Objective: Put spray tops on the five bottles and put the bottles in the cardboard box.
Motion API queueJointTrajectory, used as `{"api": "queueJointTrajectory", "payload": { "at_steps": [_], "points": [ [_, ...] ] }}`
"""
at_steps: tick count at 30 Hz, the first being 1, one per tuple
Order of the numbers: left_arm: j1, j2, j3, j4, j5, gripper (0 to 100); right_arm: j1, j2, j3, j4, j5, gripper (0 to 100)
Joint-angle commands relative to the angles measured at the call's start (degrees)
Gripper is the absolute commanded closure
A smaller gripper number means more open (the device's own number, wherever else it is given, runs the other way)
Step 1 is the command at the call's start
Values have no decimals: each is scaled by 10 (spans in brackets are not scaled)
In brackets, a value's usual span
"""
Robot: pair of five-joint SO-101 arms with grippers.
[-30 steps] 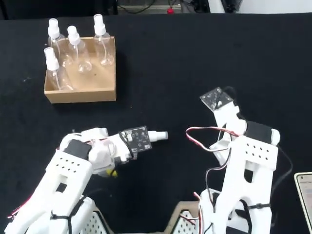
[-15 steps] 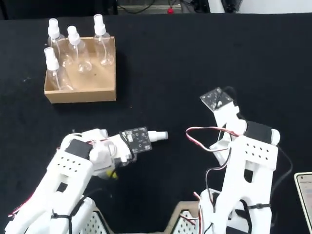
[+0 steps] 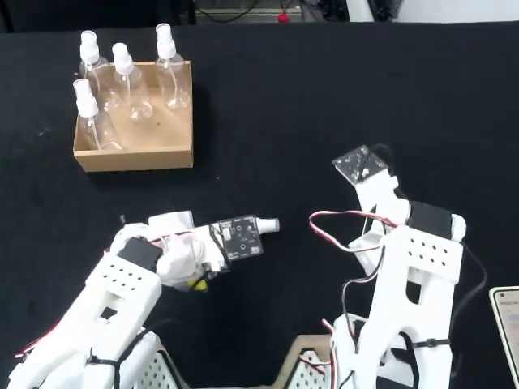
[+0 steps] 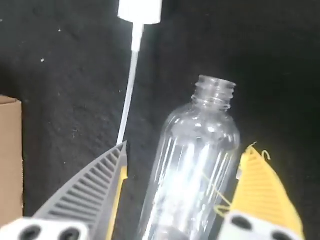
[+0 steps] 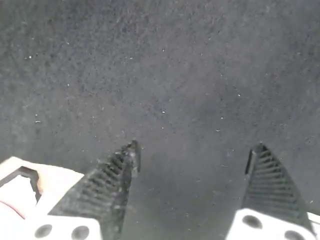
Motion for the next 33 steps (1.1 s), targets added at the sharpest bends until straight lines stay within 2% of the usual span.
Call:
{"api": "queueJointTrajectory", "payload": {
  "at_steps": [1, 13, 16, 20, 22, 25, 28, 31, 33],
  "points": [
    [7, -2, -1, -11, 4, 661, 7, -18, -3, 4, 2, 666],
    [2, -8, 45, -11, 5, 673, 7, -17, -2, 5, 2, 666],
    [0, -9, 57, -11, 12, 763, 6, -18, 7, 5, 2, 666],
    [-13, -10, 47, -11, 69, 876, 4, -18, 21, 1, 2, 665],
    [-35, -10, 38, -11, 70, 863, 4, -18, 21, 3, 2, 665],
    [-107, -10, 17, -1, 69, 852, 4, -18, 22, 4, 2, 665],
    [-189, -3, -19, 62, 23, 851, -1, -16, 22, 2, 2, 665],
    [-244, -3, -31, 113, -26, 851, -42, -15, 19, 1, -31, 664],
    [-259, -3, -30, 117, -28, 851, -90, -15, 16, 0, -71, 664]
  ]
}}
